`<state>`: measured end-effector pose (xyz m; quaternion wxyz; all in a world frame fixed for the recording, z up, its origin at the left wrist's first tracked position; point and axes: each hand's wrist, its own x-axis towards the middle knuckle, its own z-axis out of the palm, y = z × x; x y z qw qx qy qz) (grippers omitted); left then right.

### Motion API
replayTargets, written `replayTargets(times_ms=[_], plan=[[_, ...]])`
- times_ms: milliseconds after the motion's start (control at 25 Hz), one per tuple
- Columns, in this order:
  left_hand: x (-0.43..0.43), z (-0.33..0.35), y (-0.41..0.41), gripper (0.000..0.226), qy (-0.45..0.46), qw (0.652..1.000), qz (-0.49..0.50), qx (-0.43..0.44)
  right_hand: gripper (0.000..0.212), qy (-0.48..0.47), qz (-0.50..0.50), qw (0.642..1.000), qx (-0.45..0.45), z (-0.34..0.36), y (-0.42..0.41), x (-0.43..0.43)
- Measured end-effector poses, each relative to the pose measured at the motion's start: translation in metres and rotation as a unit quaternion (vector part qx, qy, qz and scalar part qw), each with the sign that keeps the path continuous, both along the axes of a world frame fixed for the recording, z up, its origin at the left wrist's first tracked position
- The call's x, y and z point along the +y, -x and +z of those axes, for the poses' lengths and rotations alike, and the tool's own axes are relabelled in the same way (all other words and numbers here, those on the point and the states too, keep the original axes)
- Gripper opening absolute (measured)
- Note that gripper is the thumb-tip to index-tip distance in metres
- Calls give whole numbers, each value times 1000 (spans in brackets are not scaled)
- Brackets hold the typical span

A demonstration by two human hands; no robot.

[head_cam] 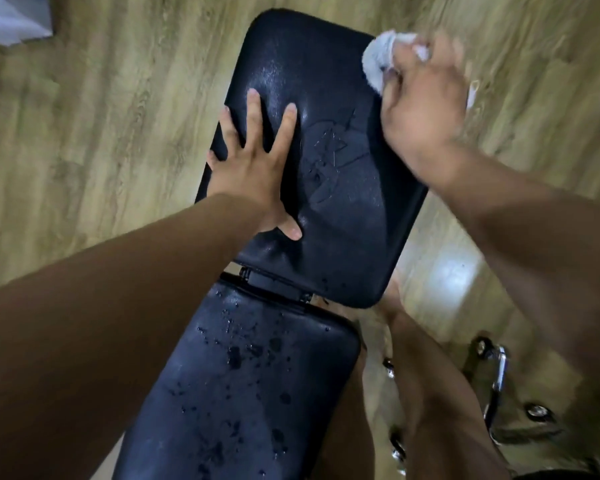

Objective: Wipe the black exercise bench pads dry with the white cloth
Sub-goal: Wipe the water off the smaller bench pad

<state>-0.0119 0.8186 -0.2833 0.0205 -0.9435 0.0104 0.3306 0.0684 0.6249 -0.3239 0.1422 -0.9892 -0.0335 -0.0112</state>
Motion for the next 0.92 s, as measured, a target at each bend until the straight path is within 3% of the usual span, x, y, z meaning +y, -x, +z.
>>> replayTargets(times_ms=[120, 240, 320, 440, 520, 560, 680, 800, 840, 920], plan=[[4, 1, 23, 152, -11, 998, 27, -51, 28, -75, 165, 983, 25, -4, 127, 15], [17, 3, 43, 134, 35, 997, 54, -50, 39, -66, 385, 917, 78, -4, 172, 3], [29, 5, 45, 128, 86, 993, 69, -35, 27, -111, 342, 930, 72, -10, 116, 0], [41, 7, 39, 118, 133, 988, 83, -17, 32, -40, 94, 995, -5, -13, -1, 8], [46, 7, 33, 104, 158, 981, 109, -30, 33, -33, -45, 998, -4, -8, -25, 26], [49, 8, 33, 99, 166, 978, 119, -43, 33, -42, -50, 998, -2, -8, -10, 38], [54, 8, 43, 107, 162, 977, 120, -64, 30, -127, 174, 977, 7, -12, 105, 63], [53, 5, 51, 130, 119, 991, 54, -6, 32, -110, 417, 899, 79, -14, 159, 46], [52, 5, 50, 132, 110, 993, 44, 2, 31, -108, 439, 888, 80, -15, 138, 38], [53, 5, 47, 128, 124, 991, 53, -8, 31, -112, 346, 929, 68, -15, 70, 32]])
